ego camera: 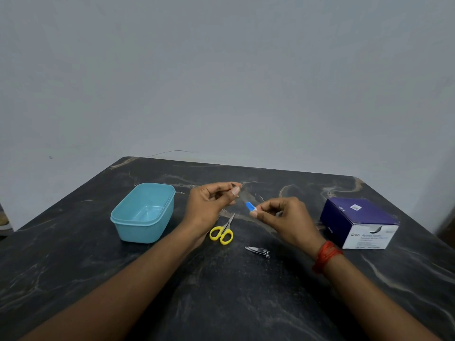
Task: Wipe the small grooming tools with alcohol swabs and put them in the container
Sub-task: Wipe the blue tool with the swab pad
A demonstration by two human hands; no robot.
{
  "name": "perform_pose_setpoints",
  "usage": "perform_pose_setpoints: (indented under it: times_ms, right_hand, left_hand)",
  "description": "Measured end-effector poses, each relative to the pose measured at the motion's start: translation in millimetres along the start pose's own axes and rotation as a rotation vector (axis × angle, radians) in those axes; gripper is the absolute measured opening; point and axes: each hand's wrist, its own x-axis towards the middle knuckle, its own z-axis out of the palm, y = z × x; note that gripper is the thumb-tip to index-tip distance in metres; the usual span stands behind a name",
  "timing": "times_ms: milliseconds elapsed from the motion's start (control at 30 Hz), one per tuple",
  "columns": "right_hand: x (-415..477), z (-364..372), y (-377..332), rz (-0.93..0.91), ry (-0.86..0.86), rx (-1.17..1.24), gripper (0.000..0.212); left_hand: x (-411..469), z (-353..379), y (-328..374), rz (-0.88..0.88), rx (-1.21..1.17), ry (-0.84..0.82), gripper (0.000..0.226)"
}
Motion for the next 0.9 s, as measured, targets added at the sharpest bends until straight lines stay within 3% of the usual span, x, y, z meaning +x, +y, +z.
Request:
perform_pose_setpoints:
  times_ms: [200, 467, 667, 900]
  right_hand:
    - [-1, 2, -5, -0.002, 0.035, 0.166, 0.012]
    - [0, 2, -4, 0.045, -0.015, 0.201, 0.01]
    - [8, -24, -7, 0.078, 0.273, 0.454, 0.013]
    - [4, -17, -9, 0.143, 0.162, 0.492, 0.019]
  left_hand:
    - [-7, 8, -7, -0.078, 0.06, -0.072, 0.014]
    - [0, 3, -7, -0.094, -0.016, 0.045, 0.014]
    - [-7, 8, -8, -0.036, 0.273, -0.233, 0.012]
    - [-11, 11, -11, 0.018, 0.359, -0.277, 0.011]
